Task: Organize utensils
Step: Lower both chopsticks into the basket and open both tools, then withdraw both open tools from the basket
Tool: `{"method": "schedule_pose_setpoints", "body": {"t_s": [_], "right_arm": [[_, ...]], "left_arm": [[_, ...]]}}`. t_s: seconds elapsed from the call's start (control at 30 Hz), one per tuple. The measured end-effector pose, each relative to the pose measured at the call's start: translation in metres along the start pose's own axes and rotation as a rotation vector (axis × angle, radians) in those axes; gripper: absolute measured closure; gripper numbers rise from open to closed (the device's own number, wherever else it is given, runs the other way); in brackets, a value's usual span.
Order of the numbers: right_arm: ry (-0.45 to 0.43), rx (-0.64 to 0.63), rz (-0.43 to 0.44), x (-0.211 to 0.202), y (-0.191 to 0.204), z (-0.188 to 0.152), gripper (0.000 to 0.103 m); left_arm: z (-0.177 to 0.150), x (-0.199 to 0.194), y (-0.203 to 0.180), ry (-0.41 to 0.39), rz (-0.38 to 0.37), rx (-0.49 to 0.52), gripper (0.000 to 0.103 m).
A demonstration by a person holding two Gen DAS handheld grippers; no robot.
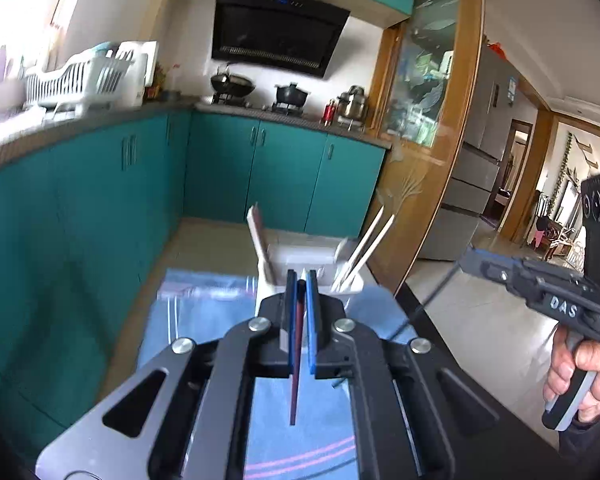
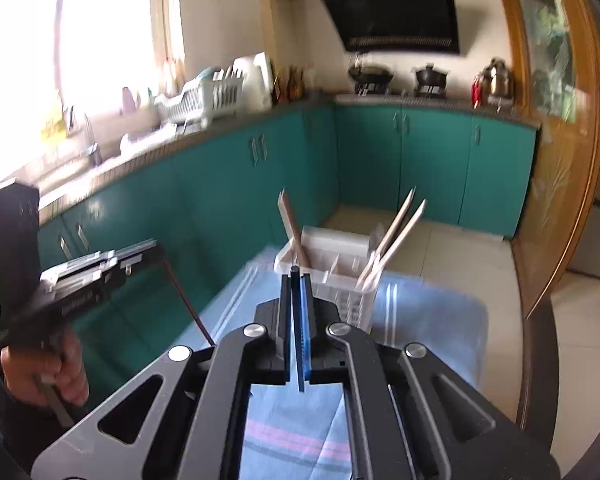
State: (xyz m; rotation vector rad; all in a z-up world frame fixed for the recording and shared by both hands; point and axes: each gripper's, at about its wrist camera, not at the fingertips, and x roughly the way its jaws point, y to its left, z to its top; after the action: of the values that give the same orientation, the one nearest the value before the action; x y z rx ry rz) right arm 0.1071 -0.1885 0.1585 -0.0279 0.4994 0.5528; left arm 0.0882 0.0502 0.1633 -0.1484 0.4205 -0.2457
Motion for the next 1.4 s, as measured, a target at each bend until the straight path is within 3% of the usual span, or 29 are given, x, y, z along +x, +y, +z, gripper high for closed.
{"method": "schedule_pose_setpoints", "body": {"t_s": [0.33,0.43,0.6,0.8,1.07,1.13,1.17,1.2,1.23,1.27,1.4], "right_arm": [[-0.125,0.014,-0.078,-0.02,-0.019,0.123,0.099],[-0.131,0.005,-0.104,-0.015,-0.021,0.142,0.099],[-0.134,0.023,-0.128,0.001,-0.031,0.16,0.099],[-0.097,0.065,-0.127,0.042,-0.049,0.147,0.099],[0.008,0.101,-0.109,0.101,-0.064,0.1,0.099],[0.07,0.106,-0.097,0.116,-0.067,0.086,0.098],[0.091,0.102,-0.1,0.12,-0.067,0.081,0.093],[0.103,0.096,-0.108,0.123,-0.066,0.075,0.069],[0.105,0.088,-0.134,0.122,-0.065,0.067,0.052],[0.089,0.089,-0.159,0.117,-0.065,0.061,0.031],[-0.097,0.108,-0.21,0.055,-0.054,0.029,0.005]], "left_arm": [[0.127,0.004,-0.027,-0.079,0.01,0.07,0.099],[0.16,0.02,-0.031,-0.08,0.031,0.076,0.099],[0.184,0.055,-0.031,-0.066,0.051,0.064,0.099],[0.163,0.1,-0.024,-0.017,0.076,0.056,0.099],[0.094,0.159,-0.001,0.115,0.097,0.028,0.098],[0.071,0.171,0.007,0.157,0.11,0.027,0.096],[0.063,0.174,0.01,0.172,0.11,0.026,0.079],[0.053,0.176,0.015,0.187,0.12,0.026,0.045],[0.044,0.17,0.019,0.18,0.148,0.024,0.03],[0.036,0.16,0.021,0.155,0.155,0.019,0.021],[-0.003,0.093,0.016,0.055,0.133,0.037,0.007]]}}
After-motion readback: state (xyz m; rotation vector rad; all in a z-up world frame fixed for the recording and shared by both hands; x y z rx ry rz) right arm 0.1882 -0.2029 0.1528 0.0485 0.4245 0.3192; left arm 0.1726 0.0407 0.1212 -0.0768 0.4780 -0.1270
